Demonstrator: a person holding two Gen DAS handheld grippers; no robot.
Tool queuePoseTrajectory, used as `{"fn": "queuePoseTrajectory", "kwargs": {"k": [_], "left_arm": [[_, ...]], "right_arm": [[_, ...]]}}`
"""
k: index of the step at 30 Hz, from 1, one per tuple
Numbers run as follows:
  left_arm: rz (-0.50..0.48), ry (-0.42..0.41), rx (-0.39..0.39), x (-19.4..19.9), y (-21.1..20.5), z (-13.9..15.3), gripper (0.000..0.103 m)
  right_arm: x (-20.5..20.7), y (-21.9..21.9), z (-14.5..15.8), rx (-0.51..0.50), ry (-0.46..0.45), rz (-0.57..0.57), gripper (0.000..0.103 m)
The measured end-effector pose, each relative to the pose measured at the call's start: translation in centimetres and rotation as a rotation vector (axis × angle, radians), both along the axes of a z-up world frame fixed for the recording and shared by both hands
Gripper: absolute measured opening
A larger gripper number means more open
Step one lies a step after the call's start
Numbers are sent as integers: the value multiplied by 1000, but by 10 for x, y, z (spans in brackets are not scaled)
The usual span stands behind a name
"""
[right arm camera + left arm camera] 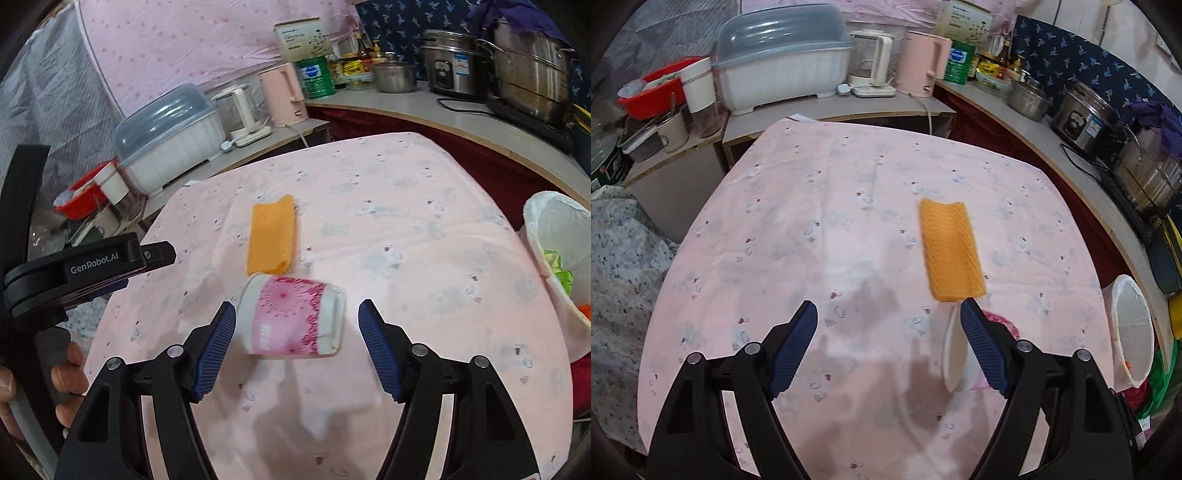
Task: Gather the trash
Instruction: 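Move both open tools back to the pink paper cup and orange mesh sleeve, then grasp the pink paper cup with the right tool while the left tool grasps the orange mesh sleeve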
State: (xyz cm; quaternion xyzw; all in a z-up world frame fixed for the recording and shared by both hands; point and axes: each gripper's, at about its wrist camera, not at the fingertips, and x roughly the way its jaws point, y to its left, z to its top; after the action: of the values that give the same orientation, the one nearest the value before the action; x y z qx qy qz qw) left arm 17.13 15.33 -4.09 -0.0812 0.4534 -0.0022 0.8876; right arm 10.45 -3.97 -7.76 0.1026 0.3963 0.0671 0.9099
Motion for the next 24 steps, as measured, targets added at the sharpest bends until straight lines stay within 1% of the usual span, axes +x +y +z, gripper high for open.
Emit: {"fn": "queuePoseTrajectory", "kwargs": {"k": [3,7,12,14,16,17,19,20,22,24], "left_arm": [[31,6,-1,-3,20,-4,76],[55,14,-3,-4,35,-8,76],[63,16,5,-4,43,-11,76],[62,18,7,-4,43,-13,76],[58,21,8,-2,40,-14,76],[55,23,10,-1,40,-15,76],[45,27,11,0,36,-18,76],[38,30,13,2,33,-19,76],[28,31,20,4,26,-21,78],[17,31,24,7,18,-22,80]], "right_arm": [[2,26,-9,-24,22,21,67],[6,49,-18,-83,28,6,67],[14,56,-32,-119,57,-26,66],[16,57,-36,-160,57,-39,66],[19,55,-39,-183,58,-47,62],[20,54,-41,-189,62,-50,57],[21,50,-44,-201,62,-62,55],[21,47,-44,-209,57,-70,51],[20,39,-43,-212,49,-84,43],[20,30,-41,-202,51,-99,28]]}}
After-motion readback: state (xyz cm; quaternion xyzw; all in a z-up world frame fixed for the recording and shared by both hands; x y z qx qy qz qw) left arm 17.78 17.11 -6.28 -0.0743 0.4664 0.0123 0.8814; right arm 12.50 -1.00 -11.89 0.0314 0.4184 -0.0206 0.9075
